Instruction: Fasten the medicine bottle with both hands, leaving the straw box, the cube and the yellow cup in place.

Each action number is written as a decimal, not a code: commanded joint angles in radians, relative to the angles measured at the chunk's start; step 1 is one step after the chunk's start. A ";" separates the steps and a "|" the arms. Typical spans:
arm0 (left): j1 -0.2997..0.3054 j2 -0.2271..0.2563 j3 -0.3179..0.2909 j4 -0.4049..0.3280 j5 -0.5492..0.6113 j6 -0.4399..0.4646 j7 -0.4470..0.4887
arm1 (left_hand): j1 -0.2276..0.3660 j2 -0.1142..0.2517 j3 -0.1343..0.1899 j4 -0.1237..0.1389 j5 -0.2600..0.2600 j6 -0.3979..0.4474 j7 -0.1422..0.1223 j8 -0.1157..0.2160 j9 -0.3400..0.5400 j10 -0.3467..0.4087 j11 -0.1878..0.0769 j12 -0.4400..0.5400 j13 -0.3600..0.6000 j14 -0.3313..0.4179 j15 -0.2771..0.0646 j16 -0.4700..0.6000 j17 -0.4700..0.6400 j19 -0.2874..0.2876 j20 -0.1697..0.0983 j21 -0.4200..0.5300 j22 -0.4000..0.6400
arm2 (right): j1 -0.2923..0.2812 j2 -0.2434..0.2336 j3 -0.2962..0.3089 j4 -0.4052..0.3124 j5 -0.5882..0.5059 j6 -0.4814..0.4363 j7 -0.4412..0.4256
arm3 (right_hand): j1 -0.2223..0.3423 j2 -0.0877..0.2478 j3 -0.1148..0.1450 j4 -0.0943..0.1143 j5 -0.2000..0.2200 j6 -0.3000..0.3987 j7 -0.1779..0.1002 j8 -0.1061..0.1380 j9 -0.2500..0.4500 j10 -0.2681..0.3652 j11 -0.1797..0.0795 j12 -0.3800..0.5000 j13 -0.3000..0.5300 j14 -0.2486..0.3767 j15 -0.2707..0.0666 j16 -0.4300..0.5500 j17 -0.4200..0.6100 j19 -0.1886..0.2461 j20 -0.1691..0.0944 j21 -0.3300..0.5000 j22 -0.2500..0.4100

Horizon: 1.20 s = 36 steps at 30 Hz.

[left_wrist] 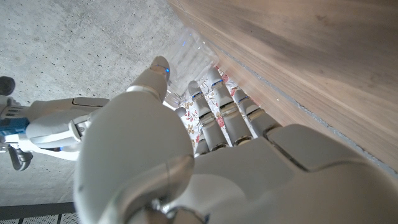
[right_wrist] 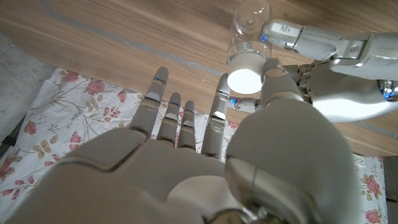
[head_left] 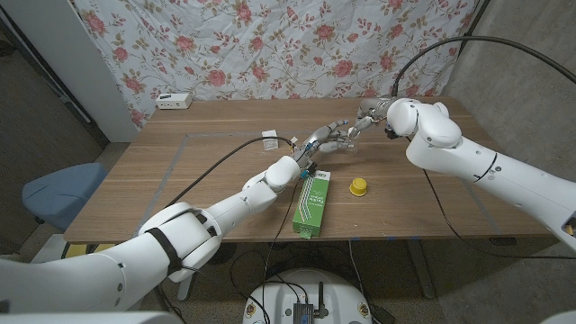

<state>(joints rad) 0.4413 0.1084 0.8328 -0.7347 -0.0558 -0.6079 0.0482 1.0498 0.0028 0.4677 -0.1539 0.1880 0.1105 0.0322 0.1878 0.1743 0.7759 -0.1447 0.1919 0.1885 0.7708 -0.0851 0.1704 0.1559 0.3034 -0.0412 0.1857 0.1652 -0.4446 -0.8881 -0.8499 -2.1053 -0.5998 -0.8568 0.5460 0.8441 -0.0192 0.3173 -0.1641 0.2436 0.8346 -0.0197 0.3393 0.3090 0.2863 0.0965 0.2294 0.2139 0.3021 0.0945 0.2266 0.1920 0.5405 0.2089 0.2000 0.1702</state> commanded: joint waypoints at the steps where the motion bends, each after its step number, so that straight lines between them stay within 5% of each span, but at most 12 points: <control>1: 0.001 -0.001 0.000 0.001 -0.002 0.000 -0.005 | -0.009 -0.002 0.007 0.003 0.005 0.005 -0.005 0.001 0.004 0.004 -0.003 0.003 0.002 0.011 -0.107 0.002 0.003 0.011 -0.131 0.001 0.002 | -0.014 -0.001 0.006 -0.006 -0.003 -0.001 -0.017 | 0.010 0.003 0.007 0.003 -0.004 0.022 -0.002 0.010 0.000 0.010 -0.003 0.006 0.000 0.010 -0.006 0.004 0.003 0.009 -0.002 0.005 0.002; 36: 0.029 0.015 -0.005 -0.052 -0.002 0.028 0.001 | -0.011 0.001 0.011 0.003 0.006 0.005 -0.009 0.001 0.004 0.005 0.000 0.004 0.003 0.012 -0.107 0.002 0.003 0.009 -0.131 0.000 0.002 | -0.004 0.017 -0.059 -0.011 -0.125 -0.082 0.010 | -0.044 0.018 -0.018 0.034 -0.011 0.137 -0.011 0.036 -0.017 0.096 0.001 0.018 -0.001 0.077 -0.020 0.024 0.010 0.065 -0.009 0.010 0.002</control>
<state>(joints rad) 0.4616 0.1202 0.8306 -0.7735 -0.0569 -0.5878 0.0453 1.0498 0.0028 0.4727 -0.1489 0.1881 0.1159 0.0268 0.1878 0.1743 0.7725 -0.1415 0.1929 0.1886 0.7708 -0.0851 0.1704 0.1559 0.3034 -0.0412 0.1857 0.1651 -0.4539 -0.8748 -0.8845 -2.1148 -0.6772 -0.9179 0.5382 0.8114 -0.0009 0.3002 -0.1334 0.2320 0.9242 0.0019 0.3731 0.2911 0.3668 0.0950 0.2405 0.2090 0.3664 0.0734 0.2421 0.1981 0.5942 0.1987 0.2051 0.1702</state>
